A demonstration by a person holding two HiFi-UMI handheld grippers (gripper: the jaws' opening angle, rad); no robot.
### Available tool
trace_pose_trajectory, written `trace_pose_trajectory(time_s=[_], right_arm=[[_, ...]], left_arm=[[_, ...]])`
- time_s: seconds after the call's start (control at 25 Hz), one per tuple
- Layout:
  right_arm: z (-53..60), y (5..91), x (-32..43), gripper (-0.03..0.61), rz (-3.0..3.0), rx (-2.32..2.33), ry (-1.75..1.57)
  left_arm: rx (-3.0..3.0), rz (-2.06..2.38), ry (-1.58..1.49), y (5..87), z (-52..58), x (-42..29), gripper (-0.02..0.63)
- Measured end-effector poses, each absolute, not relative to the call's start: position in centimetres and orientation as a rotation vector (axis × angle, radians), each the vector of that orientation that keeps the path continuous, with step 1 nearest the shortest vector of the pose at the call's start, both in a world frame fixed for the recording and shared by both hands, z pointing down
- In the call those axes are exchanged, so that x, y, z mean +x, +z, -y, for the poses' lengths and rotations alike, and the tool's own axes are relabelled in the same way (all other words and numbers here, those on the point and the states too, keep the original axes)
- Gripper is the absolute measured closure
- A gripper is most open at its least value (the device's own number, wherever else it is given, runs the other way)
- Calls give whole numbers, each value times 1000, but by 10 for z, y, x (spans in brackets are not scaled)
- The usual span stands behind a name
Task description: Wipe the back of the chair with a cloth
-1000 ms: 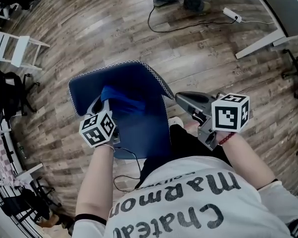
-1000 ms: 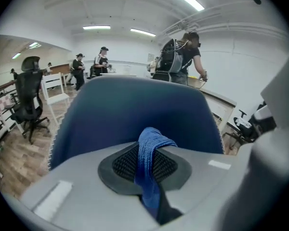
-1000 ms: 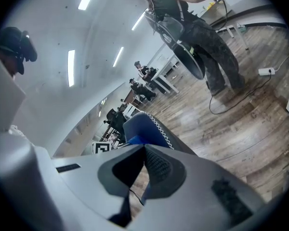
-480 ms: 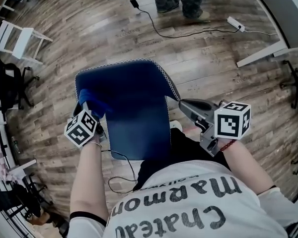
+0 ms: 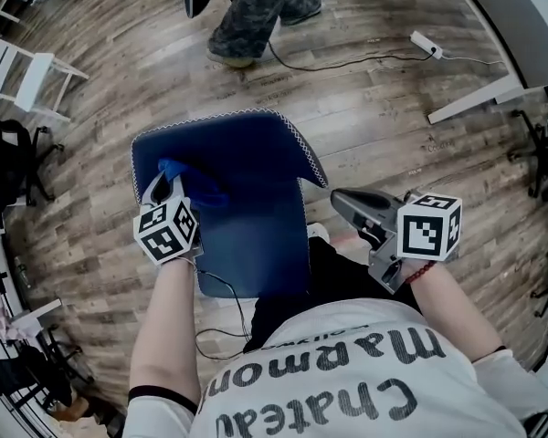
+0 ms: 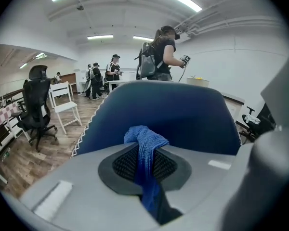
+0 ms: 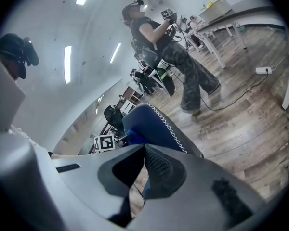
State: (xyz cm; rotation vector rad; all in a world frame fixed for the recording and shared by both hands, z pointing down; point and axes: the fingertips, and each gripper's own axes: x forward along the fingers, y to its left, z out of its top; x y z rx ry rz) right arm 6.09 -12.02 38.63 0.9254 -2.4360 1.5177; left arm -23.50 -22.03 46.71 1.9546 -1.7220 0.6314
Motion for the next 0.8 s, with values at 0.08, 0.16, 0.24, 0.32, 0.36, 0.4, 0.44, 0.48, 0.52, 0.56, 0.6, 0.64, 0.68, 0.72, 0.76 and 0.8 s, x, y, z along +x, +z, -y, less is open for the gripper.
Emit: trace_pose_trajectory(time_s=[0.08, 0.16, 0.24, 0.32, 0.36, 0.4, 0.44, 0.48, 0.52, 0.56, 0.6, 0.64, 0.68, 0.72, 0.76, 0.8], right_arm=[[120, 386, 63, 564, 2434, 936, 1518], [118, 388, 65, 563, 2431, 942, 1522], [116, 390, 67, 563, 2425, 940, 1524], [113, 391, 69, 564, 2420, 936, 1526], [113, 392, 69, 563, 2419, 936, 1527], [112, 393, 70, 563, 2417, 937, 1528], [112, 393, 71, 563, 2416, 939, 1529], [111, 393, 72, 563, 2415, 940, 1530], [111, 393, 73, 563, 2415, 942, 1530], [111, 394, 75, 563, 2415, 945, 1530], [111, 394, 77, 563, 2415, 949, 1530], [110, 394, 79, 564, 2413, 954, 1532], [110, 394, 82, 563, 2410, 959, 1534], [110, 394, 84, 563, 2407, 966, 1536], [110, 394, 87, 563, 2404, 973, 1538], [110, 395, 89, 563, 2401, 979, 1541]], left_arm=[[1965, 1705, 634, 468, 222, -226, 574], [1979, 1683, 629, 468, 221, -217, 574], [2017, 1648, 640, 469, 221, -204, 574], [2061, 1608, 657, 468, 220, -189, 574], [2081, 1588, 661, 468, 220, -182, 574], [2097, 1569, 662, 468, 220, -175, 574], [2109, 1552, 658, 468, 220, -168, 574], [2119, 1535, 653, 468, 220, -161, 574], [2128, 1520, 647, 469, 220, -154, 574], [2136, 1505, 643, 470, 219, -147, 574], [2145, 1490, 641, 470, 219, -140, 574], [2154, 1476, 641, 471, 219, -133, 574], [2164, 1462, 643, 472, 219, -127, 574], [2174, 1449, 646, 472, 219, -121, 574], [2181, 1438, 648, 472, 219, -116, 574], [2187, 1428, 648, 472, 220, -111, 574]])
